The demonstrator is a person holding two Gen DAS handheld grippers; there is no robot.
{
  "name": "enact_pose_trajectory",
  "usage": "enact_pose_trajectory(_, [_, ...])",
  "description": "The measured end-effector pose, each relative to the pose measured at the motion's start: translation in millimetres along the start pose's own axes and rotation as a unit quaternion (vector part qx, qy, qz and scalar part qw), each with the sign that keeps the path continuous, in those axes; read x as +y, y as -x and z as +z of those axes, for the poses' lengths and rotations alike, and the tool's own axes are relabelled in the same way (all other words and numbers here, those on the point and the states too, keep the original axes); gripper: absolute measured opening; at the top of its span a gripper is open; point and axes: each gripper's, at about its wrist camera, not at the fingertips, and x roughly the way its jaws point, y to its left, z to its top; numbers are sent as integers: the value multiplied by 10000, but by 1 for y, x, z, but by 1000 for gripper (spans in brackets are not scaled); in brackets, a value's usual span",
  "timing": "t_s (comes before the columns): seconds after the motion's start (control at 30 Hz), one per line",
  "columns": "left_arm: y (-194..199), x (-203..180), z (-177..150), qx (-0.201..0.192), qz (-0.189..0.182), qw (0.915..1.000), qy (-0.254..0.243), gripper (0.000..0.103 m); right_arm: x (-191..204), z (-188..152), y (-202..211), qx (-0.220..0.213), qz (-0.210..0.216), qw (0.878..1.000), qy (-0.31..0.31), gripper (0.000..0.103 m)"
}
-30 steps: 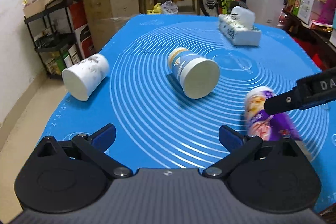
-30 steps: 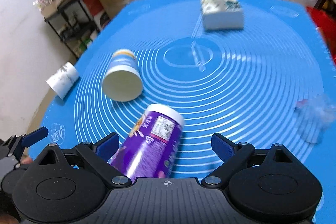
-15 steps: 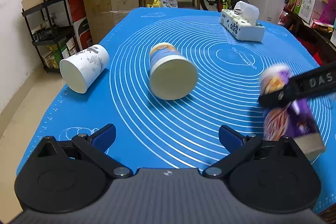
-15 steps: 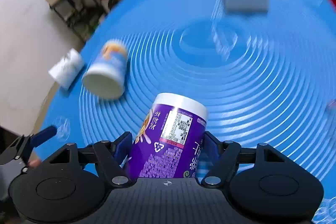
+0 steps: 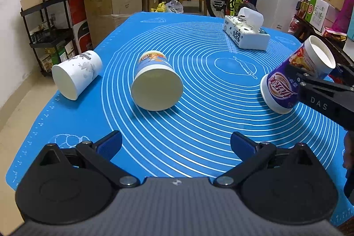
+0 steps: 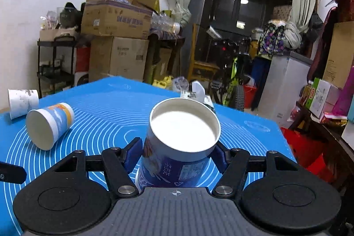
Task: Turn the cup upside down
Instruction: 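Rotate the purple cup with the right gripper and set it rim-down on the mat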
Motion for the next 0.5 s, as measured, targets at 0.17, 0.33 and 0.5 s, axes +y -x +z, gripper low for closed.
enact_pose_trajectory(0.17, [-2,-5,0,11,-23,10000,-21,103,3,5,-5,144,53,9999,-33,68])
enact_pose_trajectory(0.33, [-3,-9,-1,19,-24,10000,-43,103,-5,11,-22,344,83,9988,-343,68])
enact_pose_trajectory(0.5, [-8,-12,1,36,-26,10000,-31,103,-5,11,-31,476,162,9979,-397,68])
